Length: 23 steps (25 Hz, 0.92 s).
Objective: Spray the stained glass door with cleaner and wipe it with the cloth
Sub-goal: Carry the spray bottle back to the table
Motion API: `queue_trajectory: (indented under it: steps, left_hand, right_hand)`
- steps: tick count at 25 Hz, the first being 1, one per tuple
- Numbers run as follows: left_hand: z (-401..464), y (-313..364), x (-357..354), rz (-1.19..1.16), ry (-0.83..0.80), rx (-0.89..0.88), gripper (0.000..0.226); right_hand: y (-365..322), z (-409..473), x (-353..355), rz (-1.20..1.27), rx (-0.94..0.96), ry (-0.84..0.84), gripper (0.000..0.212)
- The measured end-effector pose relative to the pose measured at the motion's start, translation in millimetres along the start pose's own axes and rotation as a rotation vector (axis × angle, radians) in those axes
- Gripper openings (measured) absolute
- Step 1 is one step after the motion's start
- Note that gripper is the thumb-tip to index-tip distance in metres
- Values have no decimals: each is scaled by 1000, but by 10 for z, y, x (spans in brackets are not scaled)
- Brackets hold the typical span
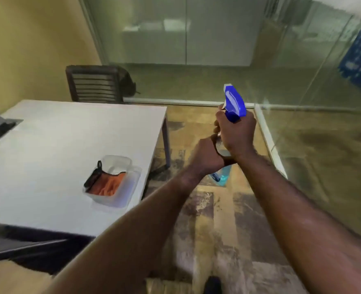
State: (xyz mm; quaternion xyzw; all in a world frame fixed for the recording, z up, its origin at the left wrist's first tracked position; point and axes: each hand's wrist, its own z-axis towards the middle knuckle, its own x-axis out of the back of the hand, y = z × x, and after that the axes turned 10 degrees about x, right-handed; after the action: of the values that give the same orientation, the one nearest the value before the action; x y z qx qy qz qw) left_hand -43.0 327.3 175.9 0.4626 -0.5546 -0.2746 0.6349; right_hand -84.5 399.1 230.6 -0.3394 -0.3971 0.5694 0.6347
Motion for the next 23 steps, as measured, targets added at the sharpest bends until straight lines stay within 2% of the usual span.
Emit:
queue_trajectory:
  steps: [4, 7, 9, 12, 17, 23]
  left_hand:
    - [306, -415, 322, 23, 174, 112, 66]
    - [475, -643, 497, 106, 289, 155, 53]
    - [559, -790, 626, 120, 338, 181, 47]
    - [719, -1063, 856, 96, 379, 222, 45]
    - [1135, -1657, 1271, 105, 393, 271, 42]
    - [1649, -2351, 1728, 77, 415, 330, 44]
  right_hand:
    - [267, 153, -664, 87, 11, -217, 14]
    - [393, 200, -1073, 165, -16, -312, 27]
    - [447, 198, -1334, 193, -8, -354, 26]
    - [604, 196, -1729, 195, 42, -403, 24]
    - [946, 278, -2493, 173, 21, -538, 44]
    - [1302, 351, -3374, 183, -58, -645, 38]
